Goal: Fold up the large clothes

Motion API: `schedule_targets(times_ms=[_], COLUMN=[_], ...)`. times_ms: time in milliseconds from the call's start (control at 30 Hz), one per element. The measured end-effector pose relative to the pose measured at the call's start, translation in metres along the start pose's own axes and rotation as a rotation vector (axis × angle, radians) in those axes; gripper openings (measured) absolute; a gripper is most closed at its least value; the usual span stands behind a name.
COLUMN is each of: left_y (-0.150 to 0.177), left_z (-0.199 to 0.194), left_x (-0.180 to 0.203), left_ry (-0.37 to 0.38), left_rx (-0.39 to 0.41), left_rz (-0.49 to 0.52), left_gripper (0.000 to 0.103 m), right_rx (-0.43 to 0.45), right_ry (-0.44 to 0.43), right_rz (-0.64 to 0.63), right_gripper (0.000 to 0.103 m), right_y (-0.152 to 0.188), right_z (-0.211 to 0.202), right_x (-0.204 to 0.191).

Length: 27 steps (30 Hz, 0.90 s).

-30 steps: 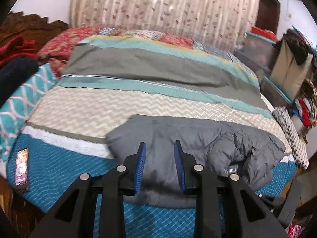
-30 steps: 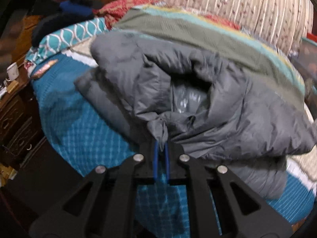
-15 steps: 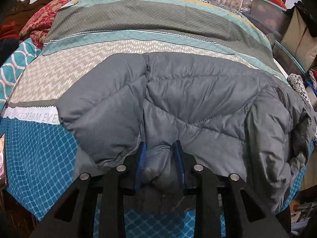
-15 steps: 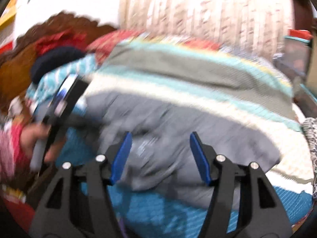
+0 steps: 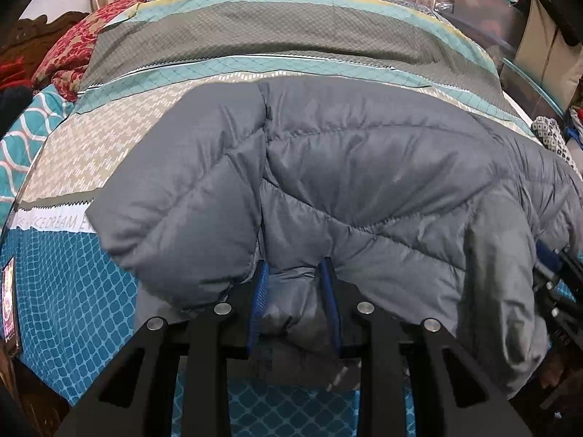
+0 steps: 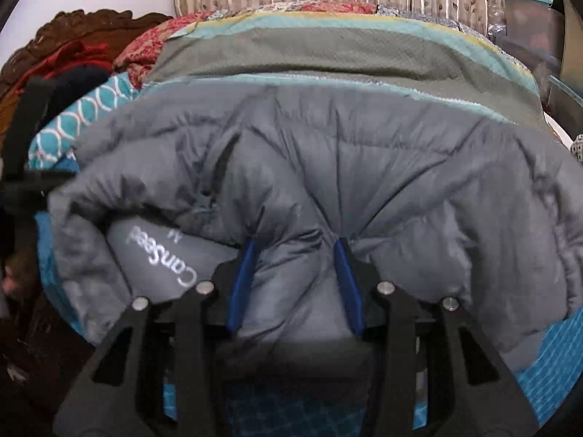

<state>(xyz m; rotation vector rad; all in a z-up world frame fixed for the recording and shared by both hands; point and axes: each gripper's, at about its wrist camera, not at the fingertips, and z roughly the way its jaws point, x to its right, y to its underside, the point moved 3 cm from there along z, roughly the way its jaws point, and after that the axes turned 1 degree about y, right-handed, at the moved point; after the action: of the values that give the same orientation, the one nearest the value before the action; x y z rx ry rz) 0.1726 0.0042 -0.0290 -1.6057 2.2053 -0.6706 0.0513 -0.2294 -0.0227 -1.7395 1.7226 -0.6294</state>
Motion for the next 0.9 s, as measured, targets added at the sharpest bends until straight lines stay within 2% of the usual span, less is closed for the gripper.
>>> schedule_targets(times_ms=[100, 267, 467, 600, 733, 833, 900], left_y=[0.002, 0.004, 0.004, 0.004, 0.004, 0.003, 0.003], left_z=[0.006, 0.013, 0.017, 0.016, 0.016, 0.017, 0.017], left_x=[0.002, 0.005, 0.007, 0.007, 0.009, 0.011, 0.012], left_ry=[-0.021, -0.045, -0.071, -0.078, -0.086, -0.092, -0.095], left_rx=[-0.002, -0.004, -0.019, -0.021, -0.022, -0.024, -0.024], left_rz=[0.018, 0.026, 0.033, 0.035, 0.038, 0.039, 0.040], left_gripper=[0.052, 0.052, 0.052, 0.052, 0.052, 0.052, 0.052], right_rx=[-0.024, -0.053, -0.097, -0.010, 0.095, 0.117, 0.113], right_ry=[-0.038, -0.047, -0.057, -0.062, 0.021, 0.084, 0.089], right_rz=[0.068, 0.092, 0.112, 0.170, 0.207, 0.261, 0.304], right_gripper=[0.042, 0.042, 0.044, 0.049, 0.050, 0.050, 0.050], right_y=[0.006, 0.006, -0.011, -0.019, -0.032, -0.036, -0.036], right_z=[0.012, 0.024, 0.010, -0.034, -0.073, -0.081, -0.078], right_x=[0.008, 0.011, 0.012, 0.027, 0.059, 0.089, 0.105])
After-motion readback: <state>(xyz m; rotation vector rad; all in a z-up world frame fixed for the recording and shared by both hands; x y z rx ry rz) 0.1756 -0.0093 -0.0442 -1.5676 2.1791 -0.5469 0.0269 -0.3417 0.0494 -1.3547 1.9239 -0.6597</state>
